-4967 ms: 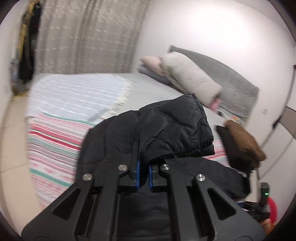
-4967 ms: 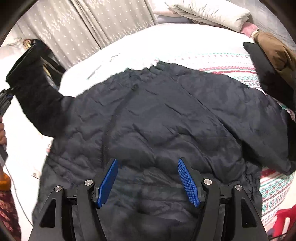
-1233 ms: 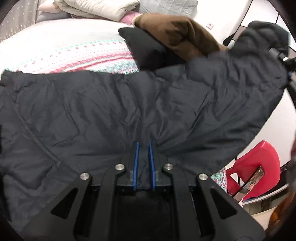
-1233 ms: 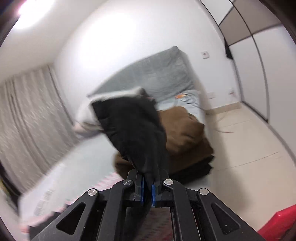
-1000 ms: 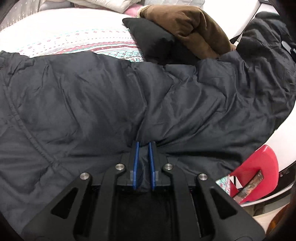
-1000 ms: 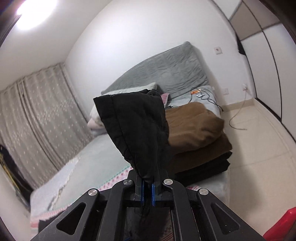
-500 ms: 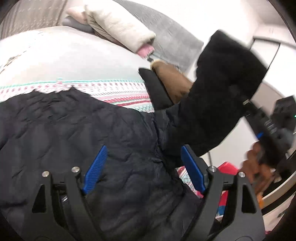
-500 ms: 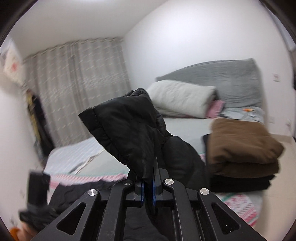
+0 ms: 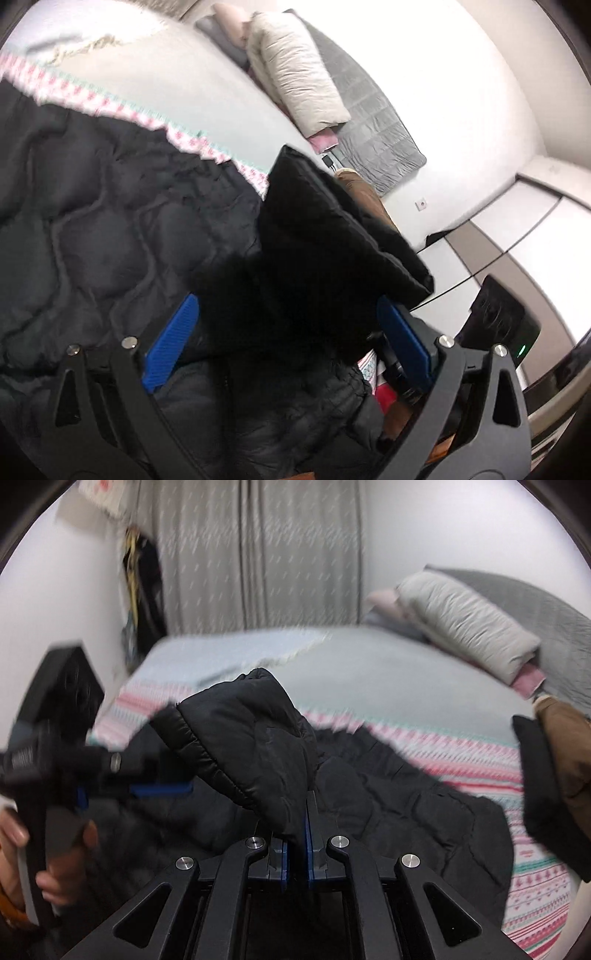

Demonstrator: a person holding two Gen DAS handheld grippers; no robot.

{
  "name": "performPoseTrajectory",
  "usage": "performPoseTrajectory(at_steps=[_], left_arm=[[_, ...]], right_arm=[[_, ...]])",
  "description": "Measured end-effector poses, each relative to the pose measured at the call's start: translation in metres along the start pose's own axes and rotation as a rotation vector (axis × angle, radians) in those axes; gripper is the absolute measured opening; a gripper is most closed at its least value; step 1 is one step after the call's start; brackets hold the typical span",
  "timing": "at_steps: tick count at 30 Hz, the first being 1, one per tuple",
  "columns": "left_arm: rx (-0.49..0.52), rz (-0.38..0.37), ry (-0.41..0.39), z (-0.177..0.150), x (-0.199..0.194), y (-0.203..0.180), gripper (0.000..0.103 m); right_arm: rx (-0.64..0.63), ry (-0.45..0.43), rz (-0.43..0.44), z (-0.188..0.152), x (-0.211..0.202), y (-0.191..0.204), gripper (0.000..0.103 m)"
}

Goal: Fold large clothes

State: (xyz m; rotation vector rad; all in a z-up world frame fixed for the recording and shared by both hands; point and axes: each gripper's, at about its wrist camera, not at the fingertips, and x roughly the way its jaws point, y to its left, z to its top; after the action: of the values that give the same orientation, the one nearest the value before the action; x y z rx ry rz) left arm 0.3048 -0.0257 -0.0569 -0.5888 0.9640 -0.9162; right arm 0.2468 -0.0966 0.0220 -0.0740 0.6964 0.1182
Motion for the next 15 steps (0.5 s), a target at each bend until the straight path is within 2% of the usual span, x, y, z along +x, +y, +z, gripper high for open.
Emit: performPoseTrajectory(at_steps=[3,6,9,10,11,15], left_arm=[[-0.051,0.004,0.004,-0.004,0.004,0.012,0.097],[-0.120,-0.021,-0.008,-0.006,0.004,0.024,0.097],[-0.170,-0.051,-0.046,-0.003,-0.005,0.032,0.097],[-0.176,-0.036,-0.058,-0.002,-0.006,0.033,0.097],[-0.180,-0.026,-0.060,-0.002,-0.006,0.034,0.097],[-0.204,-0.049,-0.070,-0.003,-0.008,0.035,0.097]], right_arm=[[-0.035,0.057,0.008,-0.011,0.014,0.006,0.008],[-0.047,0.131,0.092,-0.020,0.020,0.005,0.016],[-0.042,0.153,0.168,-0.025,0.014,0.000,0.034],[-0.031,0.155,0.192,-0.027,0.011,0.000,0.047],[-0.013,0.142,0.210,-0.028,0.005,-0.006,0.053],[0.069,0.106,0.224,-0.026,-0.005,-0.033,0.056]])
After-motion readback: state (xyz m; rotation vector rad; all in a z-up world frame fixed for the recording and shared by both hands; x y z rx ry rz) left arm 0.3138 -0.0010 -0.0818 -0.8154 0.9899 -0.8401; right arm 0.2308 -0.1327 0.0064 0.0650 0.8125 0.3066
